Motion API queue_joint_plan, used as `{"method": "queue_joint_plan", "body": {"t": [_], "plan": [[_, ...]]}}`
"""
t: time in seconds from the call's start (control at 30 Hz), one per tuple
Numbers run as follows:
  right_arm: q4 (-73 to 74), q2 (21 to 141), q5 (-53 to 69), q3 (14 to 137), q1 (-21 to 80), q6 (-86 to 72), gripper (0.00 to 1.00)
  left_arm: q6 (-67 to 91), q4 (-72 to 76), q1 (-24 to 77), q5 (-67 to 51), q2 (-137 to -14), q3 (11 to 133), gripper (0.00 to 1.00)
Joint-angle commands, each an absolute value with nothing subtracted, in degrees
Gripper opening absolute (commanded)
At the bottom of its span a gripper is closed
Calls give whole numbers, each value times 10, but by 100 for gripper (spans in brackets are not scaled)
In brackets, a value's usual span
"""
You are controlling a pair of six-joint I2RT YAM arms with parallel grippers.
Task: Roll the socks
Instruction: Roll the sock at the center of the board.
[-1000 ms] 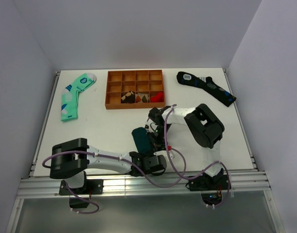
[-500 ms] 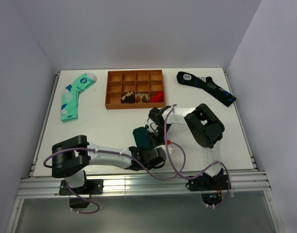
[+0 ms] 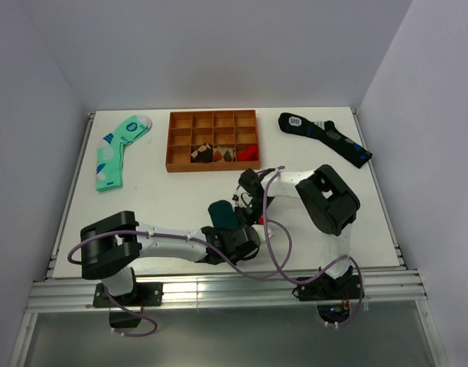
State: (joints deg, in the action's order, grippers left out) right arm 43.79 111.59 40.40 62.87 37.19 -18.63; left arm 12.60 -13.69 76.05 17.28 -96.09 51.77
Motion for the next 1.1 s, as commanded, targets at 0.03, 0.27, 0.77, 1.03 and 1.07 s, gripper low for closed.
{"method": "queue_joint_plan", "body": {"t": [0.03, 0.27, 0.77, 1.03, 1.07], "plan": [[344, 1073, 355, 605, 370, -225, 24, 170, -123, 737, 62, -976, 503, 7], [250, 991, 329, 564, 359, -276, 31, 187, -119, 697, -24, -968, 494, 6], [34, 736, 225, 354, 314, -378, 38, 203, -116, 644, -208, -987, 489, 5], [39, 596, 98, 252, 306, -438, 41, 200, -138, 633, -242, -1034, 504, 4], [50, 591, 85, 254, 304, -442, 41, 200, -141, 633, -241, -1041, 505, 4]]}}
